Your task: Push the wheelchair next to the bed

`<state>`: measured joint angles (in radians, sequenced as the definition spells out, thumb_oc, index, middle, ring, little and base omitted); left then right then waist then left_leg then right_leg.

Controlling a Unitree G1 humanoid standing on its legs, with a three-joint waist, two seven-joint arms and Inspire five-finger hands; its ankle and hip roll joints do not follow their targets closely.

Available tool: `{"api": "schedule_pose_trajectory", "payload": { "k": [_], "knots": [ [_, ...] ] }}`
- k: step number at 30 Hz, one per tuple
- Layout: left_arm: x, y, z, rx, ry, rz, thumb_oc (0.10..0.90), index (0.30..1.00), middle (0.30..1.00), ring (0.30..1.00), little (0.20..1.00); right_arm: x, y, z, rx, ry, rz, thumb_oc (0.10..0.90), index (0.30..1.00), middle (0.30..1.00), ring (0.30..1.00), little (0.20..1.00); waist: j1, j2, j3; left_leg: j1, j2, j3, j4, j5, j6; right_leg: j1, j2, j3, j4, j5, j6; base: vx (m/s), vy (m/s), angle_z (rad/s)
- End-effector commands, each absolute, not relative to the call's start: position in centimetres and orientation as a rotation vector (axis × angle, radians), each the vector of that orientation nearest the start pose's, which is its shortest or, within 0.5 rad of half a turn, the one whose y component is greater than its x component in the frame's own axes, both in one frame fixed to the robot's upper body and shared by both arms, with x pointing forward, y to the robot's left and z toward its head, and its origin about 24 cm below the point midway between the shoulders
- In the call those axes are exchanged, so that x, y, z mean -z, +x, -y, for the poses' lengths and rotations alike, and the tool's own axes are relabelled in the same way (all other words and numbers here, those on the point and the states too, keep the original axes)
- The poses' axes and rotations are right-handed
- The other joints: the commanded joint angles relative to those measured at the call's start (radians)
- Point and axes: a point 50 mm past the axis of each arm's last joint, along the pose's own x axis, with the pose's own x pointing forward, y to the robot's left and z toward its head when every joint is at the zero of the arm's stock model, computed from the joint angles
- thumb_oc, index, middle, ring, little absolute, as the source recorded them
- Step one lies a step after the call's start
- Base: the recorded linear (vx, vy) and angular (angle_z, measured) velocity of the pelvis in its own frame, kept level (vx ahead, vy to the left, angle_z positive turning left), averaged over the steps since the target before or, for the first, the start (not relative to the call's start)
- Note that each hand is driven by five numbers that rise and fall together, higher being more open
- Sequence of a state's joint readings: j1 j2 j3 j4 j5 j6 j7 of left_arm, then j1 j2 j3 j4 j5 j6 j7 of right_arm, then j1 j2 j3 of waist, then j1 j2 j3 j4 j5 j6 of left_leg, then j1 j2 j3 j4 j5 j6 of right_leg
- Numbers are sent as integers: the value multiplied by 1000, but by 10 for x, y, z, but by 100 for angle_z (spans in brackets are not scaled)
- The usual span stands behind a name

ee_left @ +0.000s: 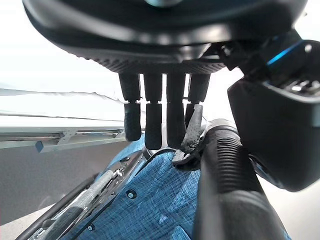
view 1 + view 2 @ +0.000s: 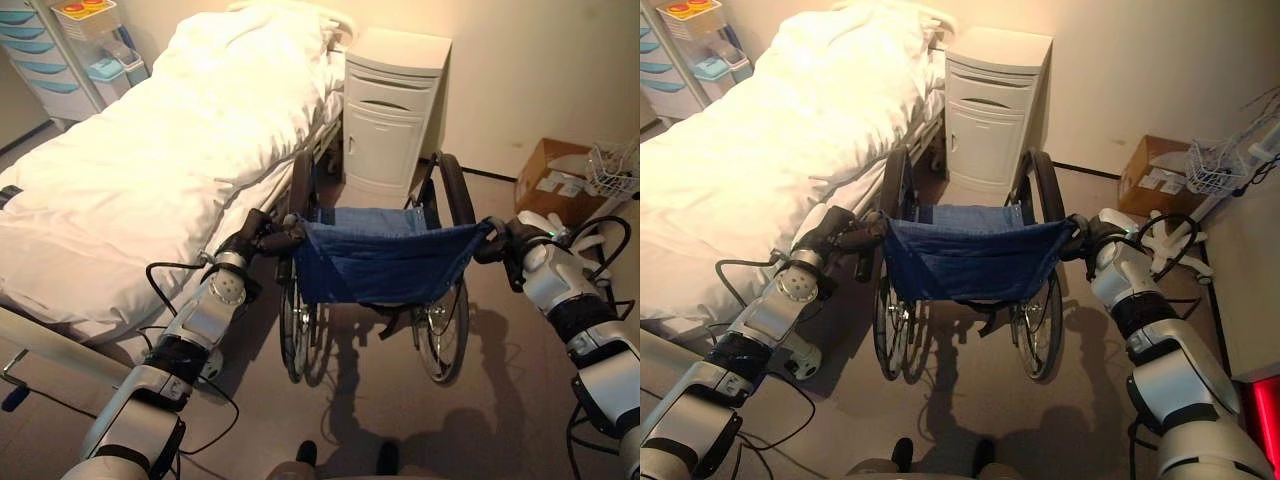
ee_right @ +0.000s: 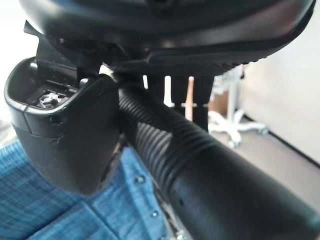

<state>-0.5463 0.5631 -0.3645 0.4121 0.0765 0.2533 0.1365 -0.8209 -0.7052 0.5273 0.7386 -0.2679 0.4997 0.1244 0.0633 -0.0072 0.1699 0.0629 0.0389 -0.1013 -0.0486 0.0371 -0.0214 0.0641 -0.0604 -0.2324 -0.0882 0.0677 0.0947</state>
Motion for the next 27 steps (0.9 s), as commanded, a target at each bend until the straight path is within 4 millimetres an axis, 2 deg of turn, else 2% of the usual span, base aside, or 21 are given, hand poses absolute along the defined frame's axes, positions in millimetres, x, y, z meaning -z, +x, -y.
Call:
{"api": "schedule_pose_trajectory", "payload": {
  "k": [1, 4, 7, 12, 16, 18, 24, 27],
  "knots": [
    [-76, 340, -268, -178, 928, -350, 800, 900, 900, 900, 900, -114, 383, 177, -253, -1025, -257, 800, 900, 900, 900, 900, 78, -24, 15, 17, -94, 63, 9, -17, 46, -29, -66, 61, 118, 48, 61, 0, 0, 0],
    [-73, 339, -265, -138, 930, -382, 800, 900, 900, 900, 900, -108, 381, 186, -213, -982, -309, 800, 900, 900, 900, 900, 72, -25, 16, 29, -94, 68, 4, -23, 48, -27, -70, 63, 122, 54, 64, 0, 0, 0],
    [-77, 341, -266, -119, 935, -394, 800, 900, 900, 900, 900, -111, 382, 189, -186, -974, -304, 800, 900, 900, 900, 900, 65, -24, 18, 35, -93, 75, 1, -28, 52, -31, -71, 67, 130, 61, 66, -40, -6, -1],
    [-84, 343, -268, -117, 893, -386, 800, 900, 900, 900, 900, -132, 383, 197, -136, -972, -254, 800, 900, 900, 900, 900, 52, -23, 17, 45, -92, 78, 1, -32, 54, -26, -67, 80, 134, 57, 65, -44, -13, 1],
    [-89, 343, -271, -111, 810, -375, 800, 900, 900, 900, 900, -152, 384, 209, -100, -966, -227, 800, 900, 900, 900, 900, 44, -24, 8, 45, -93, 76, 2, -31, 54, -19, -57, 90, 139, 42, 61, -45, -19, -1],
    [-90, 343, -272, -114, 767, -364, 800, 900, 900, 900, 900, -157, 383, 215, -94, -954, -238, 800, 900, 900, 900, 900, 40, -26, 4, 47, -93, 77, 5, -32, 52, -16, -56, 93, 140, 39, 58, -36, -10, 0],
    [-101, 345, -278, -129, 636, -325, 800, 900, 900, 900, 900, -163, 380, 228, -112, -852, -311, 800, 900, 900, 900, 900, 25, -27, -6, 59, -93, 82, 7, -37, 48, -4, -51, 102, 138, 33, 53, -5, 0, 0],
    [-105, 345, -278, -111, 498, -292, 800, 900, 900, 900, 900, -180, 379, 238, -97, -766, -285, 800, 900, 900, 900, 900, 19, -29, -15, 65, -88, 89, 10, -43, 44, 4, -46, 105, 136, 21, 47, 0, 0, 0]
  ]
}}
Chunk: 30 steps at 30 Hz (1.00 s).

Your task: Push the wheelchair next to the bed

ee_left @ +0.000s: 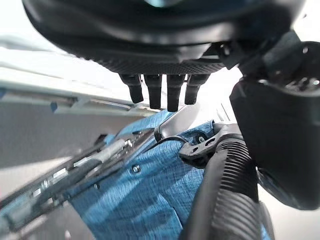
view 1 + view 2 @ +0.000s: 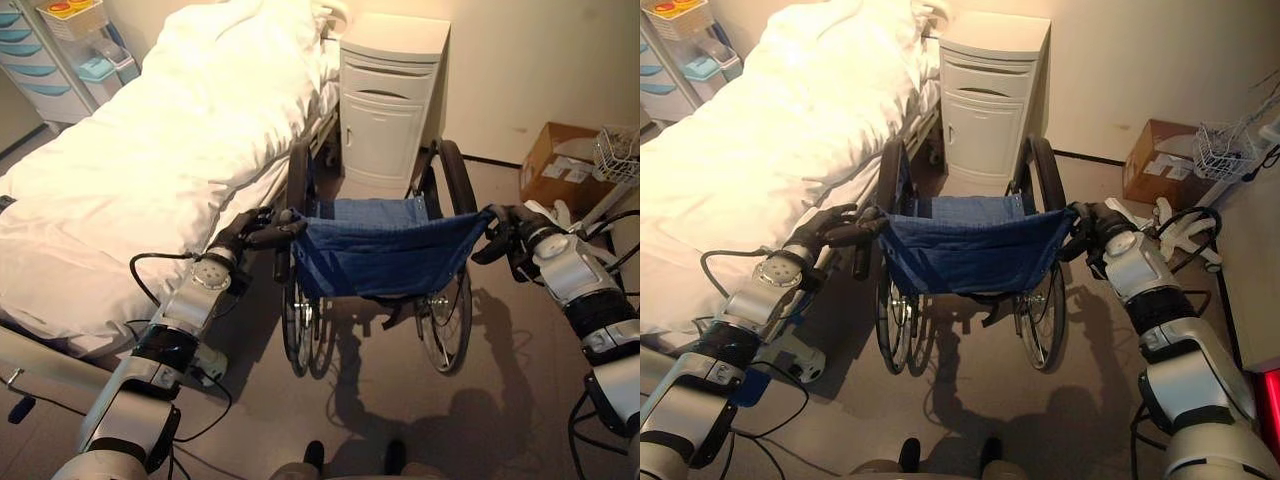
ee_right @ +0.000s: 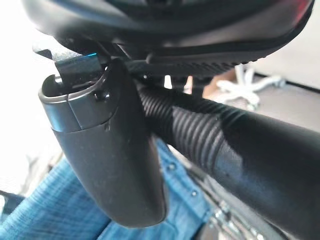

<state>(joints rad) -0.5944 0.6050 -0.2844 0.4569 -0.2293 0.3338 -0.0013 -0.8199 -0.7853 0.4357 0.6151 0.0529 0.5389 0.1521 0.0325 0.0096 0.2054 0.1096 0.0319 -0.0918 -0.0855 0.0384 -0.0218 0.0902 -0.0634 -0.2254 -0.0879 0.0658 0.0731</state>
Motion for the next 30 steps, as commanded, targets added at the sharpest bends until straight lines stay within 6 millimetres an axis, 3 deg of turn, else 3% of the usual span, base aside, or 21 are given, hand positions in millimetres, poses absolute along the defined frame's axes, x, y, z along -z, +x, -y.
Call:
{"api": "schedule_pose_trajectory", "payload": {
  "k": [1, 6, 9, 15, 25, 29, 30],
  "knots": [
    [-104, 344, -278, -97, 453, -286, 800, 900, 900, 900, 900, -189, 380, 240, -84, -743, -251, 800, 900, 900, 900, 900, 46, -47, -53, 20, -80, 81, 48, -46, 44, -20, -41, 100, 136, 19, 66, 0, 0, 0],
    [-99, 339, -279, -52, 256, -233, 800, 900, 900, 900, 900, -223, 378, 249, -46, -641, -124, 800, 900, 900, 900, 900, 38, -50, -61, 24, -81, 88, 50, -51, 42, -17, -37, 105, 138, 11, 63, -8, 8, -2],
    [-92, 334, -278, -32, 110, -201, 800, 900, 900, 900, 900, -229, 374, 256, -25, -561, -75, 800, 900, 900, 900, 900, 32, -51, -67, 24, -82, 94, 52, -55, 42, -18, -36, 111, 139, 9, 63, -17, 13, -8],
    [-76, 325, -277, -20, -120, -178, 800, 900, 900, 900, 900, -222, 368, 265, -53, -317, -48, 800, 900, 900, 900, 900, 21, -53, -77, 27, -81, 107, 50, -57, 41, -12, -33, 116, 129, 6, 61, -5, 4, -3],
    [-56, 315, -289, -47, -256, -204, 800, 900, 900, 900, 900, -227, 363, 271, -143, 76, 55, 800, 900, 900, 900, 900, 10, -54, -98, 25, -79, 121, 50, -64, 41, -8, -28, 112, 116, -13, 56, 0, 1, -1],
    [-53, 311, -294, -77, -331, -171, 800, 900, 900, 900, 900, -225, 357, 292, -70, 60, 51, 800, 900, 900, 900, 900, 3, -57, -105, 23, -78, 127, 50, -68, 41, -11, -26, 116, 113, -17, 57, -4, -2, -1],
    [-52, 308, -296, -90, -443, -124, 800, 900, 900, 900, 900, -218, 352, 306, -39, 67, 38, 800, 900, 900, 900, 900, -2, -58, -106, 23, -78, 128, 50, -71, 42, -12, -24, 118, 111, -20, 55, -12, -6, -5]
  ]
}}
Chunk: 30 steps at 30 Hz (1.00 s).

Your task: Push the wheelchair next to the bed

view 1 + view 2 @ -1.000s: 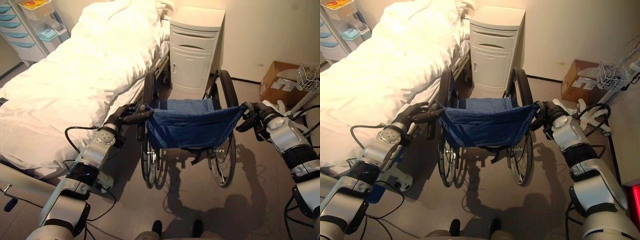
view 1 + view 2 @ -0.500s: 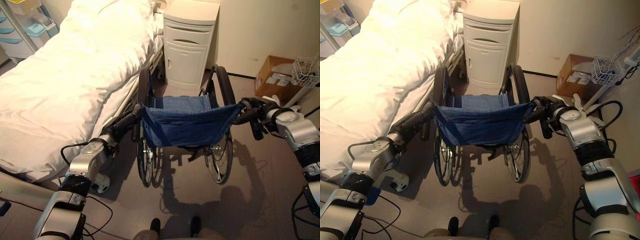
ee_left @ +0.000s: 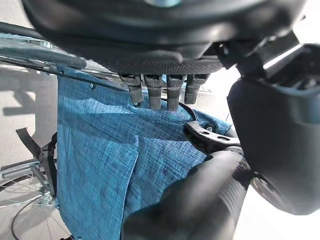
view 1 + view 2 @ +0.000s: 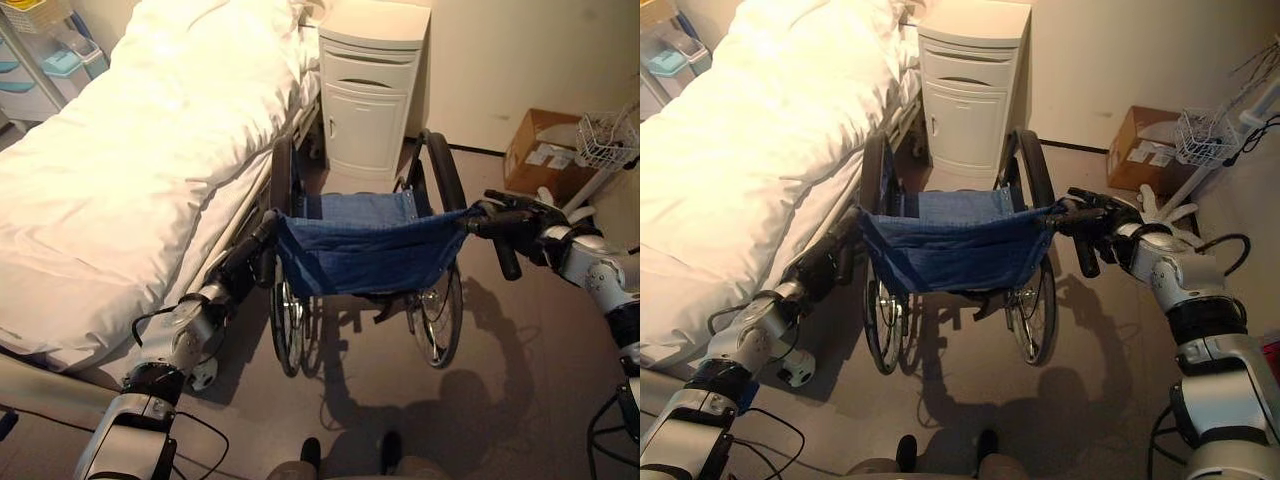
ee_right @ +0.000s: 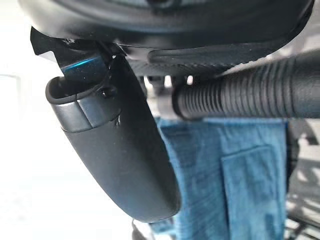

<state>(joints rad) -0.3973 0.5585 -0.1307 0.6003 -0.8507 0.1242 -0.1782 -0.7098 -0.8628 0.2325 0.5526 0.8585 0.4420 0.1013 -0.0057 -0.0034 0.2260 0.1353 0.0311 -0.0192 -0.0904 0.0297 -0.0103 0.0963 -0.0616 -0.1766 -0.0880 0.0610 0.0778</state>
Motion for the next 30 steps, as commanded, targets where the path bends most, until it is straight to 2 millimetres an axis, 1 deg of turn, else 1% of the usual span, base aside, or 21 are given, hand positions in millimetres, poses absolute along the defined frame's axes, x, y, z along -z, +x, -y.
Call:
{"api": "schedule_pose_trajectory", "payload": {
  "k": [1, 3, 4, 7, 9, 11, 12, 13, 14, 16, 17, 18, 19, 20, 21, 22, 25, 27, 28, 29, 30],
  "knots": [
    [-51, 307, -296, -97, -499, -106, 800, 900, 900, 900, 900, -215, 350, 311, -31, 74, 31, 800, 900, 900, 900, 900, 35, -46, -128, -3, -77, 56, 54, -63, 31, -18, -26, 70, 111, -16, 50, -12, -10, -5],
    [-44, 301, -294, -109, -739, -21, 800, 900, 900, 900, 900, -198, 340, 330, 15, 148, 15, 800, 900, 900, 900, 900, 30, -51, -129, 2, -76, 60, 51, -67, 32, -17, -24, 72, 106, -17, 49, -1, -10, -2],
    [-42, 300, -293, -114, -810, 0, 800, 900, 900, 900, 900, -195, 338, 333, 22, 187, 17, 800, 900, 900, 900, 900, 30, -52, -130, 2, -75, 60, 50, -68, 32, -17, -24, 72, 105, -17, 49, 8, -43, -2],
    [-22, 284, -285, -113, -1113, 78, 800, 900, 900, 900, 900, -166, 324, 344, 56, 421, 53, 800, 900, 900, 900, 900, 30, -61, -131, 6, -74, 60, 47, -73, 32, -9, -21, 74, 94, -21, 44, 16, -48, 0],
    [-15, 278, -281, -103, -1276, 134, 800, 900, 900, 900, 900, -150, 317, 348, 97, 576, 81, 800, 900, 900, 900, 900, 30, -64, -135, 8, -74, 60, 44, -77, 32, -5, -19, 75, 89, -23, 42, 28, -48, -1],
    [-10, 274, -274, -98, -1380, 173, 800, 900, 900, 900, 900, -135, 311, 352, 158, 688, 95, 800, 900, 900, 900, 900, 31, -67, -136, 10, -73, 62, 43, -81, 31, -3, -18, 74, 87, -25, 41, 14, -39, -3],
    [-7, 272, -272, -110, -1394, 174, 800, 900, 900, 900, 900, -129, 310, 352, 173, 722, 93, 800, 900, 900, 900, 900, 30, -68, -135, 11, -73, 62, 42, -82, 30, -3, -18, 74, 87, -26, 41, 5, -39, -2],
    [0, 268, -268, -128, -1424, 181, 800, 900, 900, 900, 900, -116, 304, 354, 216, 790, 88, 800, 900, 900, 900, 900, 30, -69, -135, 13, -72, 62, 40, -83, 31, -2, -17, 74, 87, -27, 42, 0, 0, 0],
    [1, 267, -267, -131, -1438, 183, 800, 900, 900, 900, 900, -113, 303, 354, 229, 809, 85, 800, 900, 900, 900, 900, 30, -69, -136, 14, -72, 62, 39, -83, 31, -2, -17, 74, 86, -27, 42, -1, -33, -4],
    [14, 258, -261, -160, -1465, 171, 800, 900, 900, 900, 900, -80, 286, 361, 299, 868, 25, 800, 900, 900, 900, 900, 30, -68, -136, 13, -74, 59, 39, -85, 31, -6, -15, 74, 88, -28, 44, -12, -32, -7],
    [23, 252, -257, -178, -1477, 152, 800, 900, 900, 900, 900, -57, 275, 360, 323, 879, -33, 800, 900, 900, 900, 900, 32, -68, -135, 12, -74, 60, 40, -86, 33, -8, -15, 75, 88, -27, 44, -22, -36, -4],
    [32, 247, -255, -198, -1457, 110, 800, 900, 900, 900, 900, -36, 267, 355, 340, 895, -96, 800, 900, 900, 900, 900, 33, -67, -132, 11, -74, 61, 42, -85, 34, -11, -15, 75, 89, -25, 44, -22, -31, 0],
    [36, 244, -253, -205, -1445, 85, 800, 900, 900, 900, 900, -27, 263, 353, 347, 903, -124, 800, 900, 900, 900, 900, 33, -66, -131, 11, -74, 62, 42, -85, 35, -12, -15, 75, 90, -24, 44, -25, -33, 0],
    [47, 236, -250, -222, -1412, 9, 800, 900, 900, 900, 900, -3, 252, 345, 358, 904, -207, 800, 900, 900, 900, 900, 34, -65, -130, 10, -74, 63, 43, -85, 37, -15, -13, 74, 90, -23, 43, 0, 0, 0],
    [57, 229, -247, -230, -1364, -63, 800, 900, 900, 900, 900, 14, 244, 337, 360, 912, -267, 800, 900, 900, 900, 900, 34, -64, -128, 10, -74, 64, 44, -86, 39, -16, -12, 75, 91, -23, 42, -29, -41, -2],
    [76, 214, -241, -239, -1296, -196, 800, 900, 900, 900, 900, 43, 227, 323, 361, 922, -374, 800, 900, 900, 900, 900, 37, -61, -126, 9, -74, 66, 46, -88, 44, -20, -10, 73, 94, -22, 40, 0, 0, 0],
    [96, 194, -234, -240, -1223, -344, 800, 900, 900, 900, 900, 73, 210, 302, 367, 955, -467, 800, 900, 900, 900, 900, 40, -56, -125, 7, -76, 69, 52, -91, 49, -23, -7, 74, 98, -25, 36, -2, -4, -2],
    [110, 180, -226, -233, -1171, -459, 800, 900, 900, 900, 900, 94, 199, 278, 396, 1038, -518, 800, 900, 900, 900, 900, 42, -49, -123, 7, -79, 68, 55, -93, 54, -22, -4, 74, 99, -28, 31, 4, -1, -7],
    [120, 168, -216, -223, -1125, -543, 800, 900, 900, 900, 900, 110, 190, 254, 426, 1125, -552, 800, 900, 900, 900, 900, 44, -43, -124, 8, -83, 67, 56, -94, 57, -20, -2, 76, 98, -29, 28, 0, 0, 0],
    [125, 162, -208, -217, -1119, -585, 800, 900, 900, 900, 900, 117, 184, 240, 431, 1154, -575, 800, 900, 900, 900, 900, 44, -38, -122, 8, -85, 66, 56, -95, 59, -19, -2, 75, 98, -29, 26, 0, 0, 0],
    [127, 160, -207, -215, -1115, -595, 800, 900, 900, 900, 900, 119, 183, 237, 435, 1167, -580, 800, 900, 900, 900, 900, 44, -37, -122, 9, -85, 66, 56, -95, 60, -19, -2, 75, 98, -29, 26, 0, 0, 0]
  ]
}}
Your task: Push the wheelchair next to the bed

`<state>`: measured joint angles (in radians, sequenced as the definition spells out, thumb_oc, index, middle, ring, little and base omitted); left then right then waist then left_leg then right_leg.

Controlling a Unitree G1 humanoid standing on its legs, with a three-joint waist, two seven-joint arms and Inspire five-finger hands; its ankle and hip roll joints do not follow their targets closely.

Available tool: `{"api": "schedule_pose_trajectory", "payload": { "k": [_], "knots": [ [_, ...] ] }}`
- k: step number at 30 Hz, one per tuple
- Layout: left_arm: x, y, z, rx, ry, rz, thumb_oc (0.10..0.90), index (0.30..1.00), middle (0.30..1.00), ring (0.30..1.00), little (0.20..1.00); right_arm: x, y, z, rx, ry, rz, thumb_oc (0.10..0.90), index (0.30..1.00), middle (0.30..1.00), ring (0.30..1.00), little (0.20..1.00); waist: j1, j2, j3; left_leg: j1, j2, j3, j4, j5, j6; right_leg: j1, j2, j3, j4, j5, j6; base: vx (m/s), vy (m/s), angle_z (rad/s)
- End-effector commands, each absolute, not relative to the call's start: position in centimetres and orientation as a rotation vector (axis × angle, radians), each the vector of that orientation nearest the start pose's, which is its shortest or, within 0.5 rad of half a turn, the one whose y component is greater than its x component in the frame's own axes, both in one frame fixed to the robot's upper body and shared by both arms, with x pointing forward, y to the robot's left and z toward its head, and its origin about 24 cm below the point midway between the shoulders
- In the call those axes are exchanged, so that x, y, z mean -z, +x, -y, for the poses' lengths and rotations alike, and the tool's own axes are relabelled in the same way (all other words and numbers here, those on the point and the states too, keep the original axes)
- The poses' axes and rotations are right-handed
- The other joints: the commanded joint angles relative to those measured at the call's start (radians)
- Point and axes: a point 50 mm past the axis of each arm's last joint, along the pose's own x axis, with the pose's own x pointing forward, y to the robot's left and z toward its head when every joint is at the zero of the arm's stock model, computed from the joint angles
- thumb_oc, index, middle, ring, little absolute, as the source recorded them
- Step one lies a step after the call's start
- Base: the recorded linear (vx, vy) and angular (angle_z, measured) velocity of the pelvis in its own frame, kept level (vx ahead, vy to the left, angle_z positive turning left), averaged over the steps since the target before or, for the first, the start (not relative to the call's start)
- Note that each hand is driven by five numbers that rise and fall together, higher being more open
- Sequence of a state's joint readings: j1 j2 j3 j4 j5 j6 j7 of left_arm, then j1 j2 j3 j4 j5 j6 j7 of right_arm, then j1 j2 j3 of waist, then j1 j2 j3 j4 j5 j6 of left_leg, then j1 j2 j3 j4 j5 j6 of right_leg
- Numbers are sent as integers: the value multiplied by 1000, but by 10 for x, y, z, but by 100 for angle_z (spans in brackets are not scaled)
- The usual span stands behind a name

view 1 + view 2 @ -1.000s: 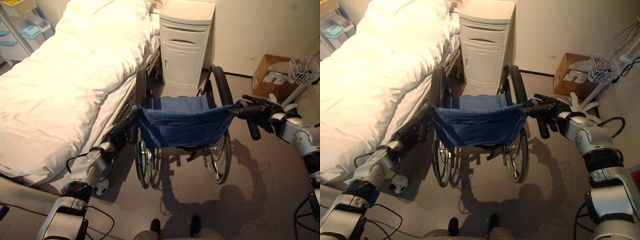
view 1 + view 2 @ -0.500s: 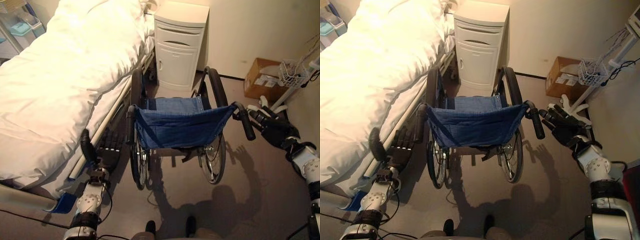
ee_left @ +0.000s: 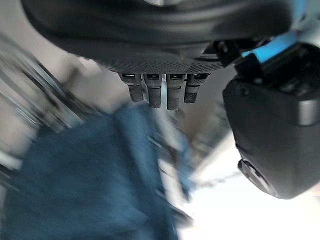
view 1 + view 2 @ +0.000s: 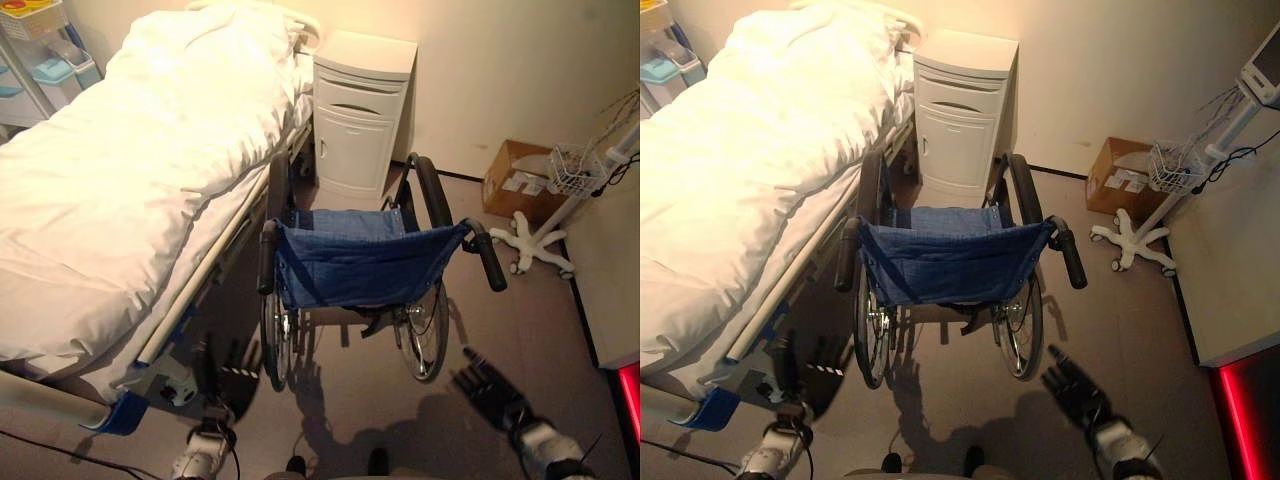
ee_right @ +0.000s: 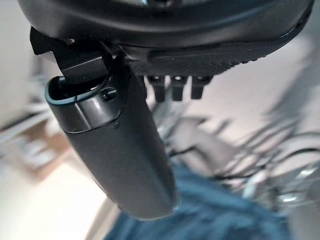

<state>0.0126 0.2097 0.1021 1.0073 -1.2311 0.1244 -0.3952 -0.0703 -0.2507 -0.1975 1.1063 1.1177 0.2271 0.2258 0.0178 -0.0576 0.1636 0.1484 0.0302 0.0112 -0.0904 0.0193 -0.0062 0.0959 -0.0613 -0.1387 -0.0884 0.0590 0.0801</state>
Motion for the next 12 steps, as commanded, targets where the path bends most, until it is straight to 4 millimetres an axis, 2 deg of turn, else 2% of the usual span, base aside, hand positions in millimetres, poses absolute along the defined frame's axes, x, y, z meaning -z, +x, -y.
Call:
{"api": "schedule_pose_trajectory", "payload": {
  "k": [1, 4, 9, 12],
  "knots": [
    [131, 155, -201, -210, -1096, -634, 800, 900, 900, 900, 900, 124, 180, 227, 446, 1219, -595, 800, 900, 900, 900, 900, 20, 22, -58, -4, -86, 35, 57, -85, 57, -19, -2, 39, 100, -27, 23, 0, 0, 0],
    [142, 137, -183, -166, -1021, -756, 800, 900, 900, 900, 900, 135, 167, 199, 429, 1334, -678, 800, 900, 900, 900, 900, 16, 39, -54, -6, -91, 36, 61, -84, 60, -19, -1, 40, 102, -26, 20, -11, 31, 0],
    [153, 114, -161, -78, -984, -880, 800, 900, 900, 900, 900, 145, 146, 158, 298, 1413, -822, 800, 900, 900, 900, 900, 3, 58, -47, -13, -95, 40, 67, -79, 65, -28, -1, 46, 111, -28, 18, -19, 50, 0],
    [155, 107, -155, -14, -952, -914, 800, 900, 900, 900, 900, 145, 139, 145, 260, 1466, -839, 800, 900, 900, 900, 900, -5, 64, -42, -18, -98, 39, 69, -76, 65, -30, 0, 48, 112, -31, 16, -15, 38, -4]
  ]
}}
